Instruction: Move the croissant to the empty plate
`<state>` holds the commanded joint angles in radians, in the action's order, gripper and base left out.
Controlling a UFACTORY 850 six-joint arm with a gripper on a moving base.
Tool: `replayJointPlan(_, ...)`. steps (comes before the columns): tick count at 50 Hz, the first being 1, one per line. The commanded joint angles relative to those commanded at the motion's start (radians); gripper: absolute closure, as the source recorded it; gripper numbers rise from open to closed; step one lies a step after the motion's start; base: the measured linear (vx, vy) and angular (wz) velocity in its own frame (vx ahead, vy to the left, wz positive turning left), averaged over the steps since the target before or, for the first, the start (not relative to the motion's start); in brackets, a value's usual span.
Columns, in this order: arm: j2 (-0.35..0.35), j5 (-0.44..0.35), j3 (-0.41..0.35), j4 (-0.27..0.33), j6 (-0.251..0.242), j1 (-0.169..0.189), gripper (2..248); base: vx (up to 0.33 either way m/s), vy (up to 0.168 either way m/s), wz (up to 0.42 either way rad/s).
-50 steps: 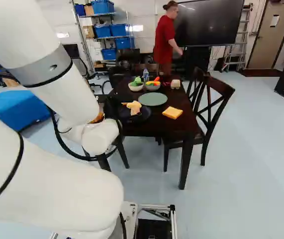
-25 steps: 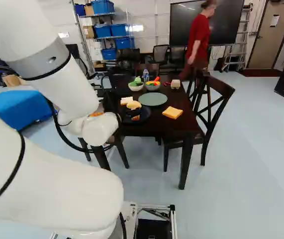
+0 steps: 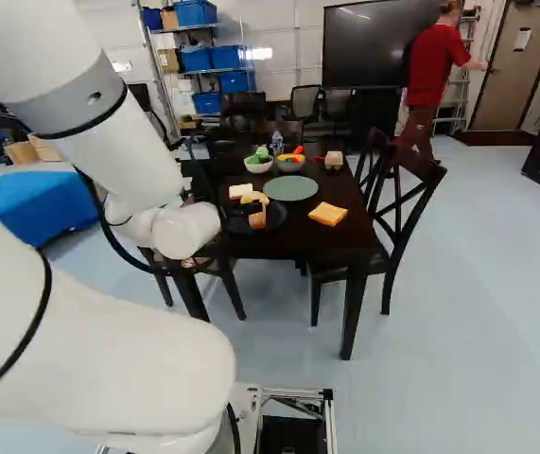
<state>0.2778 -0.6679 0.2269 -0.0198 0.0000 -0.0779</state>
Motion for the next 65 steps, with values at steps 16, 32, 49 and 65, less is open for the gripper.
replayJointPlan(16,-0.01,0.086,0.048,-0.025,0.0,-0.031,3,0.0,0.0,0.0)
replayJointPlan(32,-0.023,0.146,0.099,-0.051,0.0,-0.062,3,0.0,0.0,0.0)
replayJointPlan(49,-0.033,0.217,0.15,-0.085,0.0,-0.098,3,0.0,0.0,0.0)
replayJointPlan(65,-0.034,0.299,0.189,-0.125,0.0,-0.132,3,0.0,0.0,0.0)
